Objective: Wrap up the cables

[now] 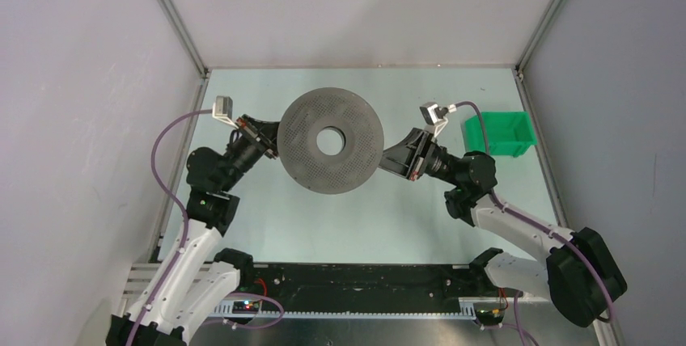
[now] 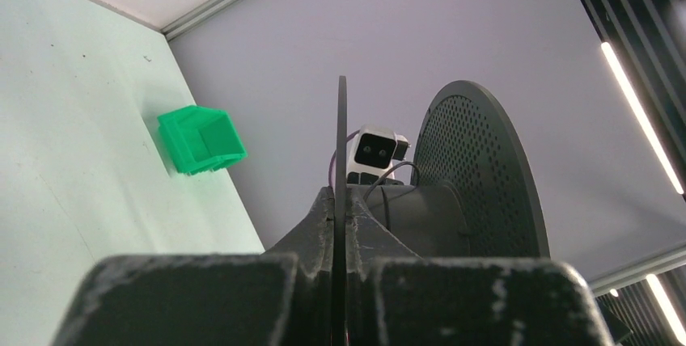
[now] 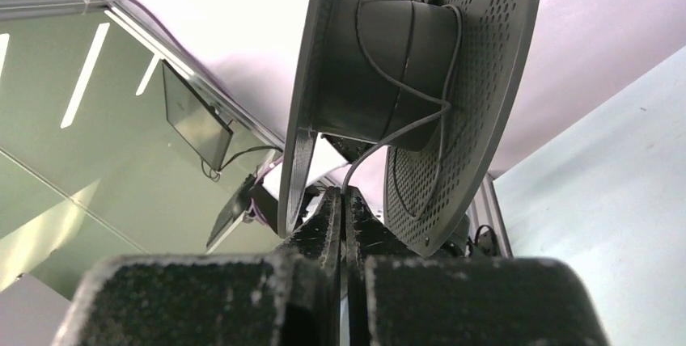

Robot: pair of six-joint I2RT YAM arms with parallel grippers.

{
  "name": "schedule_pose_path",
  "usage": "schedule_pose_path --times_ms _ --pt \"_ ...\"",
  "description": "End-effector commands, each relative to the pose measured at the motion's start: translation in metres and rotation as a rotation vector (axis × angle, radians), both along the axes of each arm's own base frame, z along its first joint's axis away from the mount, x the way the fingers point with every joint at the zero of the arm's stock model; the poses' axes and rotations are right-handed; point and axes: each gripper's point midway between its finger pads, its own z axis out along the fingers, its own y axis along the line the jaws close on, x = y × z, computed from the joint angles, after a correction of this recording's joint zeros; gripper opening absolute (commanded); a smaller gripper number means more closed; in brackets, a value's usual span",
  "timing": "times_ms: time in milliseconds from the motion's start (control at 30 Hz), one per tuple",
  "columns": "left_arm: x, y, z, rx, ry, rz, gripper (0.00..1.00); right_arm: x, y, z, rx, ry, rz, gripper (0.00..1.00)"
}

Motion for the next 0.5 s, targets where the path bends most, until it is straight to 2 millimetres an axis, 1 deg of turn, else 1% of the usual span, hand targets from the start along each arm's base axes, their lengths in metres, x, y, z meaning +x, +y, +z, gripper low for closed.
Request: schedule_pose_path --times_ms 0,100,133,167,200,233,267,300,333,367,400,467 --pt "-0.004 0.010 0.025 -0.070 -0.069 0.041 0.00 -0.001 -0.008 0.015 0.075 -0.012 -0.029 0.00" --pt "-0.002 0.013 0.022 -0.090 -0.054 0.062 0.00 0.008 -0.009 0.015 0.083 -0.003 -0.092 0.00" --pt "-0.001 0.015 0.022 -0.098 -0.049 0.072 0.00 0.010 -0.007 0.012 0.077 0.013 -0.104 0.00" --pt "-0.001 0.015 0.021 -0.107 -0.040 0.073 0.00 0.015 -0.008 0.014 0.088 0.014 -0.141 0.00" --pt "0.000 0.016 0.021 -0.113 -0.037 0.081 0.00 0.016 -0.005 0.012 0.084 0.013 -0.158 0.00" --pt "0.000 0.017 0.021 -0.117 -0.033 0.083 0.00 0.022 -0.006 0.014 0.095 0.024 -0.194 0.00" --pt "0.001 0.018 0.021 -0.121 -0.030 0.089 0.00 0.022 -0.002 0.011 0.089 0.022 -0.205 0.00" --pt "0.001 0.019 0.021 -0.129 -0.025 0.091 0.00 0.028 -0.002 0.011 0.096 0.035 -0.234 0.00" --pt "0.002 0.020 0.020 -0.138 -0.018 0.100 0.00 0.027 0.001 0.010 0.095 0.032 -0.241 0.00" --pt "0.001 0.021 0.020 -0.149 -0.011 0.102 0.00 0.033 0.002 0.008 0.097 0.044 -0.265 0.00" --pt "0.002 0.023 0.020 -0.160 -0.008 0.114 0.00 0.033 0.005 0.007 0.094 0.044 -0.269 0.00" --pt "0.002 0.027 0.020 -0.186 0.002 0.131 0.00 0.042 0.011 -0.004 0.081 0.073 -0.296 0.00"
